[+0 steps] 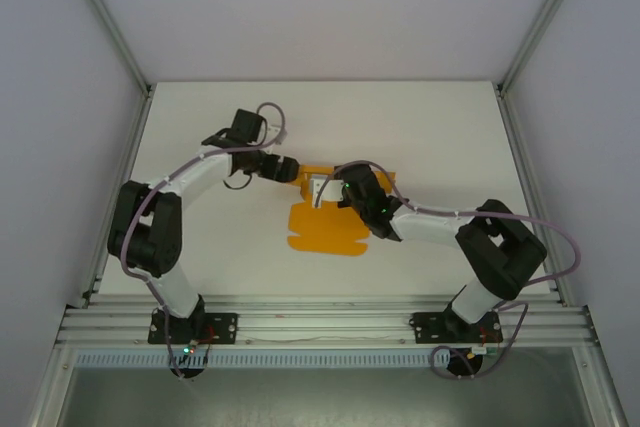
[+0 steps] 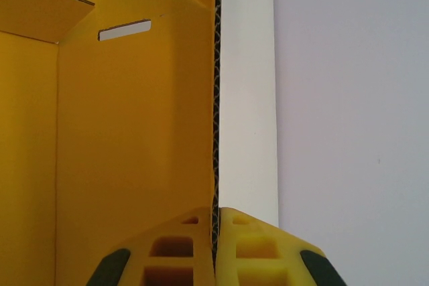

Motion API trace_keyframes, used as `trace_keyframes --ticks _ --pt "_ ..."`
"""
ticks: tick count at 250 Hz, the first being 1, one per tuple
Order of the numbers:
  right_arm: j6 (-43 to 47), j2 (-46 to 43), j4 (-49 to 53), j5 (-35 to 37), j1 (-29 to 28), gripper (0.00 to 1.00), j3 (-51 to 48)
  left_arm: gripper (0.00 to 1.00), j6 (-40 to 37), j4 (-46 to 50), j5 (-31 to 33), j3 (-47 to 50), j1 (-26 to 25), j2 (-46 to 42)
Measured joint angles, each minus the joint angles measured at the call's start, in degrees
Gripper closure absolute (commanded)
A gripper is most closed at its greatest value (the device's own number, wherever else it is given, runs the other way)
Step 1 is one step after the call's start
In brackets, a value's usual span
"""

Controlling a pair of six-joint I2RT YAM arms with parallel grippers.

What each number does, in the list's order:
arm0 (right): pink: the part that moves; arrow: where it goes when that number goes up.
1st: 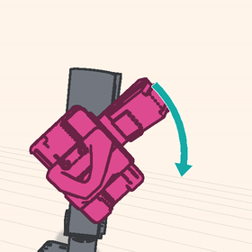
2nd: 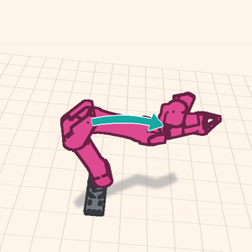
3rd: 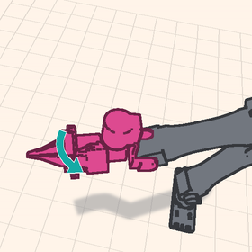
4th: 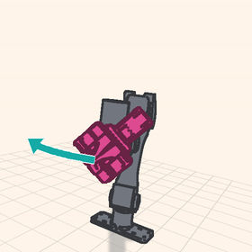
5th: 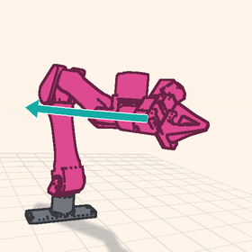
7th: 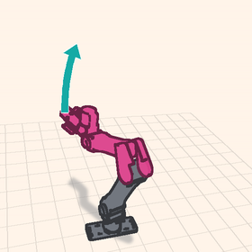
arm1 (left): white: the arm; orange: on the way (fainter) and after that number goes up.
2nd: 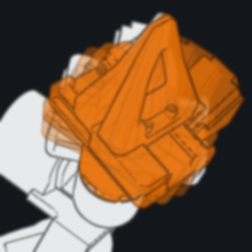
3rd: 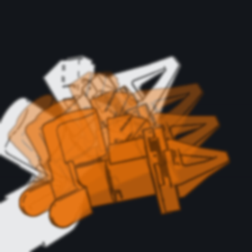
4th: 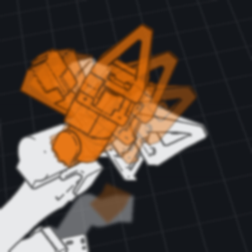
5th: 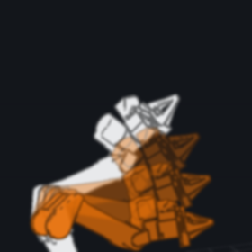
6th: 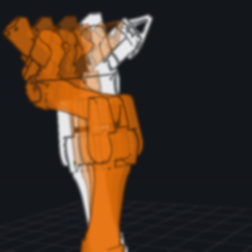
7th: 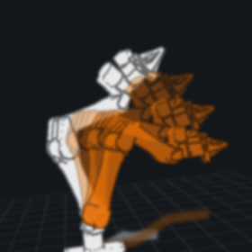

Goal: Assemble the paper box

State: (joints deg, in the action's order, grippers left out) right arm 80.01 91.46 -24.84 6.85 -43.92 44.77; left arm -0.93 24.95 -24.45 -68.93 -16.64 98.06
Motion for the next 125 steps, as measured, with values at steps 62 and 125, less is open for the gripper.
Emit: trace_keyframes --ticks 62,125 --pt "-1.4 0.0 1.1 0.7 0.7 1.0 0.0 0.0 1.9 2.3 9.9 -3.1 -4.4 0.6" --pt "-3.1 -0.1 1.3 0.7 0.9 1.0 0.0 0.0 2.4 1.8 11.6 -2.3 -4.8 -0.1"
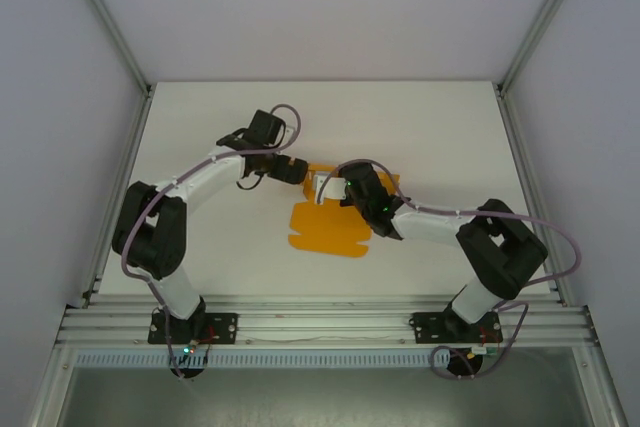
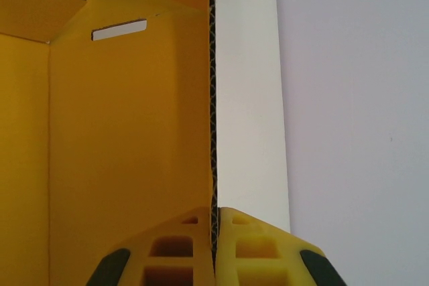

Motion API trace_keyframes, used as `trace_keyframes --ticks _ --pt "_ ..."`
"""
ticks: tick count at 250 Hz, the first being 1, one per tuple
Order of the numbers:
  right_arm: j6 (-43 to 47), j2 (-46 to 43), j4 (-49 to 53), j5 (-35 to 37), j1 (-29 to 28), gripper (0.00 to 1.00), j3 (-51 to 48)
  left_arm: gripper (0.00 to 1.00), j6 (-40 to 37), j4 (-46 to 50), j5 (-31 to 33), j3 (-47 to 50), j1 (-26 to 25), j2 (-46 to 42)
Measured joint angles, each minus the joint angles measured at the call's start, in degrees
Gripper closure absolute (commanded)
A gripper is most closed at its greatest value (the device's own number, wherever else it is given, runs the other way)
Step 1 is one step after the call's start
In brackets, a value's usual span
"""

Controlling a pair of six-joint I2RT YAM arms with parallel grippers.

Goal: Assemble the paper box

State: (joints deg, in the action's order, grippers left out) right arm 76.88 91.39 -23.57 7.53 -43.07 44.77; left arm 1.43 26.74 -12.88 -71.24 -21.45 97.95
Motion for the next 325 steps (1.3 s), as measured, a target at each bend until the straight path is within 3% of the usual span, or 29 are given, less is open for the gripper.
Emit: trace_keyframes --ticks 44,107,138,188,206,234,266,286,325 --pt "-0.4 -0.6 0.8 -1.4 0.0 1.0 0.0 0.0 -6.3 -2.2 -2.9 4.0 1.4 -3.5" --pt "-0.9 -1.6 3.4 -2.8 0.0 1.0 0.2 0.03 -22.5 1.9 -15.9 -1.6 11.1 -1.1" --pt "-1.2 -1.6 3.6 -3.0 0.0 1.0 0.3 0.05 -31.4 7.4 -20.3 -8.3 10.8 3.4" --pt "-1.2 -1.6 4.7 -3.5 0.0 1.0 1.0 0.11 -37.9 13.8 -22.1 -13.8 9.8 10.0" --pt "-1.3 -1.6 4.8 -3.6 0.0 1.0 1.1 0.22 -39.0 15.3 -22.5 -15.3 9.7 11.9" --pt "-1.4 -1.6 4.7 -3.7 0.0 1.0 1.1 0.61 -40.0 16.8 -22.2 -16.8 8.8 14.0" --pt "-1.4 -1.6 5.2 -2.6 0.2 1.0 1.1 0.79 -38.4 17.5 -19.8 -17.7 7.5 15.3" --pt "-1.4 -1.6 5.0 -2.5 0.3 1.0 1.1 1.0 -37.0 17.6 -19.1 -17.7 7.2 15.3" --pt "-2.1 -1.3 4.1 -1.7 0.2 1.0 1.1 1.0 -31.1 15.8 -17.9 -16.3 6.1 13.4"
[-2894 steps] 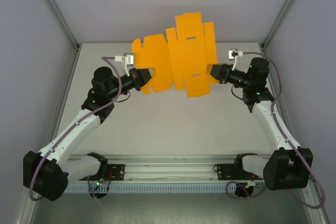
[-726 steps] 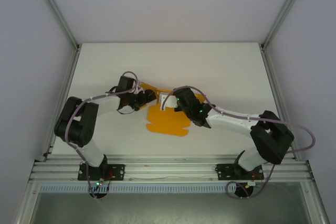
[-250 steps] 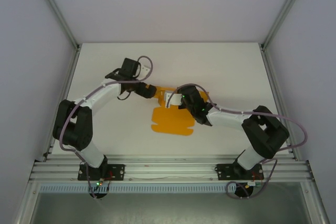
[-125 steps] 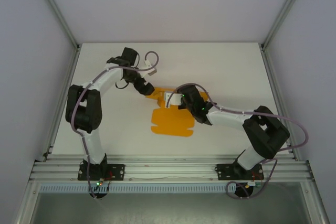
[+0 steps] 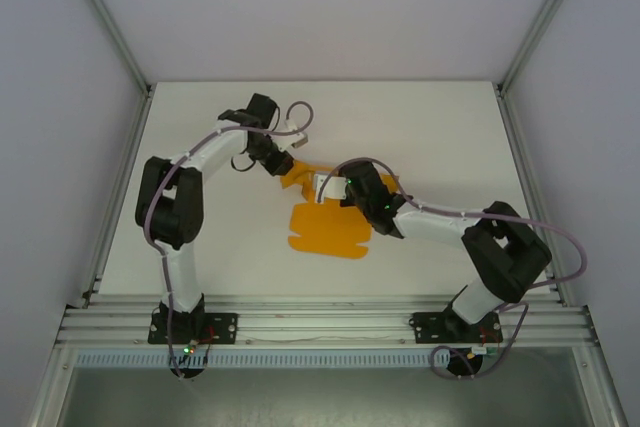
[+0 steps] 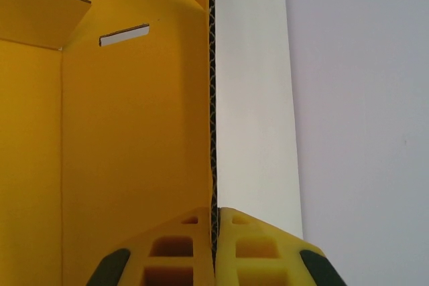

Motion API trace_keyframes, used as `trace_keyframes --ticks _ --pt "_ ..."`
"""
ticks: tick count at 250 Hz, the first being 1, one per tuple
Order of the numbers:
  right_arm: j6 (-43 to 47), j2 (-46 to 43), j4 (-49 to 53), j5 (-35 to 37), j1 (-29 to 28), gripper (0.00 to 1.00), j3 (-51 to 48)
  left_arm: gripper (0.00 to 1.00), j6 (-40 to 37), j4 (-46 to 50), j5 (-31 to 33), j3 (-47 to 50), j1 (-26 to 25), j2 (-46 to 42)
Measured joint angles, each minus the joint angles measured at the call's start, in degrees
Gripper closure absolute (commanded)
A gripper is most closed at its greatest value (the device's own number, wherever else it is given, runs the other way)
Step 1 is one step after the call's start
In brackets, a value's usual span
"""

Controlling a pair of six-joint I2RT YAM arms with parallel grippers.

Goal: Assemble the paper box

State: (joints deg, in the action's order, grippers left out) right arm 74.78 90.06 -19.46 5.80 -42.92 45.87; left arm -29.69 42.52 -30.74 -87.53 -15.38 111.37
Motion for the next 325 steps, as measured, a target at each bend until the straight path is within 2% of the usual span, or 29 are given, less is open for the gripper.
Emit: trace_keyframes --ticks 30,53,100,152,196,255,278,300,325 --pt "-0.7 1.3 -2.5 0.9 0.0 1.0 0.0 1.0 6.0 -3.8 3.3 4.0 -1.2 -3.2" --pt "-1.5 2.1 -4.3 2.2 -0.2 1.0 0.0 1.0 14.0 -6.1 7.2 4.8 -2.8 -4.5" --pt "-2.7 3.5 -5.5 6.3 -0.2 1.0 1.0 1.0 24.5 -12.7 9.1 8.7 -4.9 -6.5" --pt "-4.1 6.1 -9.2 9.2 -1.3 1.0 2.7 1.0 31.8 -14.7 9.2 13.1 -10.1 -11.5" --pt "-4.7 6.4 -10.8 10.3 -1.9 1.0 2.8 1.0 35.9 -18.9 9.2 16.3 -10.1 -13.4" --pt "-5.7 6.7 -10.8 9.8 -1.8 1.0 1.3 1.0 37.8 -27.0 9.2 22.0 -10.8 -13.4" --pt "-5.1 6.4 -11.3 8.8 -1.5 1.0 0.1 0.77 37.3 -28.4 9.9 23.5 -11.4 -13.4" --pt "-3.8 5.8 -12.2 8.1 -1.0 1.0 -1.1 0.63 36.5 -28.9 10.5 24.0 -12.4 -13.8" --pt "-1.7 5.3 -12.9 7.5 -0.6 1.0 -2.4 0.58 36.3 -29.6 12.1 26.0 -13.2 -15.7"
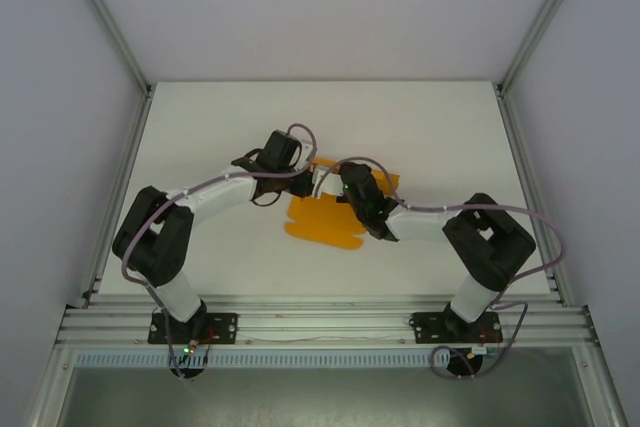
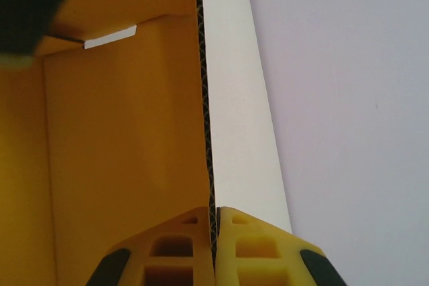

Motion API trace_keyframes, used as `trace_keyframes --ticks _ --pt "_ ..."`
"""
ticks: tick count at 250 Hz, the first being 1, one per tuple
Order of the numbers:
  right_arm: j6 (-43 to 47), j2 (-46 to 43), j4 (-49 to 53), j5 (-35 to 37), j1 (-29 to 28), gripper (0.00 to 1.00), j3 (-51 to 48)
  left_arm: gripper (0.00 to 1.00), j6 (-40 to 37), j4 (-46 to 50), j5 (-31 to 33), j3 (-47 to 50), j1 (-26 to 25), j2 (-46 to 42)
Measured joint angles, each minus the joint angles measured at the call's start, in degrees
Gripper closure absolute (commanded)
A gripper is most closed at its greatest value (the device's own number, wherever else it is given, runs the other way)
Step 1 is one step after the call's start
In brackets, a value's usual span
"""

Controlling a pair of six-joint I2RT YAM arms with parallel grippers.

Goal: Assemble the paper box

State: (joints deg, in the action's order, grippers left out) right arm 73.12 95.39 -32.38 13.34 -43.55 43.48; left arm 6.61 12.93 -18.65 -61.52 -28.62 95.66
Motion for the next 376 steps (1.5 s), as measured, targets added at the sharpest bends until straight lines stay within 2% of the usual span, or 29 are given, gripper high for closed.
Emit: trace_keyframes --ticks 25,47,52,114,157,176,193,237,272,299,329,376 --pt "1.7 -0.1 -1.0 0.0 0.0 1.0 -0.8 0.34 0.3 0.2 2.5 1.4 -0.1 -1.9" --pt "2.6 -0.2 -1.7 0.2 0.1 1.0 -1.4 0.02 0.9 0.6 4.7 2.4 0.5 -3.8" --pt "2.9 -0.2 -2.0 0.2 0.1 1.0 -1.5 0.0 0.5 0.7 4.6 2.6 0.8 -4.3" --pt "5.0 -0.2 -3.3 0.2 0.2 1.0 -2.3 0.0 2.9 1.2 8.8 3.2 2.7 -11.6" --pt "6.3 -0.2 -4.2 -0.1 0.2 1.0 -2.7 0.0 8.3 1.2 9.5 3.1 13.0 -12.5" --pt "6.6 -0.2 -4.2 -0.4 0.2 1.0 -2.7 0.01 10.0 1.8 10.0 1.9 17.0 -9.6" --pt "6.7 -0.2 -4.2 -0.6 0.2 1.0 -2.7 0.05 10.3 2.4 9.4 -0.2 18.3 -5.9" --pt "6.7 -0.2 -4.2 -0.8 0.2 1.0 -2.7 0.15 9.1 1.6 1.4 -0.6 16.7 -0.3" --pt "6.7 -0.2 -4.2 -0.7 0.2 1.0 -2.7 0.29 7.4 -1.2 -3.3 1.0 14.5 -0.3" --pt "7.0 -0.2 -4.3 -0.7 0.2 1.0 -2.7 0.34 6.6 -5.6 -7.5 4.0 12.1 -1.0" --pt "8.0 -0.2 -4.6 -1.4 -0.1 1.0 -2.7 0.34 5.9 -10.1 -9.8 7.3 9.1 -1.5" --pt "10.0 -0.2 -4.5 -1.4 -0.3 1.0 -2.5 0.36 5.3 -13.7 -9.6 11.8 6.9 -2.4"
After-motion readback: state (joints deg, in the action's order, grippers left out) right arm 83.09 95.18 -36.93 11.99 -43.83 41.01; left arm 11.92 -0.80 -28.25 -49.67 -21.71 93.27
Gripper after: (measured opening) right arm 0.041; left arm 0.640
